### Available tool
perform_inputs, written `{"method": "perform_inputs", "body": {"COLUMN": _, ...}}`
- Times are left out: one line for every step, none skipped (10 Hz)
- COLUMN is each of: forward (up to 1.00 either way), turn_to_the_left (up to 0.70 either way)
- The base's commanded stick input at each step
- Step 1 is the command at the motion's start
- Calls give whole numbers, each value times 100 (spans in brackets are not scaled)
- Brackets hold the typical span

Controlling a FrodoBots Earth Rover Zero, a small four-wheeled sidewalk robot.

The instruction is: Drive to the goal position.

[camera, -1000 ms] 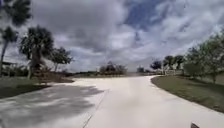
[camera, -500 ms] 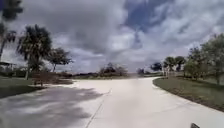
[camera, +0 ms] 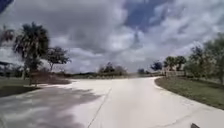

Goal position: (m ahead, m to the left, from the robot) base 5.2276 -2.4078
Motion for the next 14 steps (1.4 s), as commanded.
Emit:
{"method": "perform_inputs", "body": {"forward": 69, "turn_to_the_left": 1}}
{"method": "perform_inputs", "body": {"forward": 69, "turn_to_the_left": 1}}
{"method": "perform_inputs", "body": {"forward": 69, "turn_to_the_left": 1}}
{"method": "perform_inputs", "body": {"forward": 69, "turn_to_the_left": 1}}
{"method": "perform_inputs", "body": {"forward": 69, "turn_to_the_left": 1}}
{"method": "perform_inputs", "body": {"forward": 69, "turn_to_the_left": 1}}
{"method": "perform_inputs", "body": {"forward": 69, "turn_to_the_left": 1}}
{"method": "perform_inputs", "body": {"forward": 69, "turn_to_the_left": 1}}
{"method": "perform_inputs", "body": {"forward": 69, "turn_to_the_left": 1}}
{"method": "perform_inputs", "body": {"forward": 69, "turn_to_the_left": 1}}
{"method": "perform_inputs", "body": {"forward": 69, "turn_to_the_left": 1}}
{"method": "perform_inputs", "body": {"forward": 69, "turn_to_the_left": 1}}
{"method": "perform_inputs", "body": {"forward": 69, "turn_to_the_left": 1}}
{"method": "perform_inputs", "body": {"forward": 69, "turn_to_the_left": 1}}
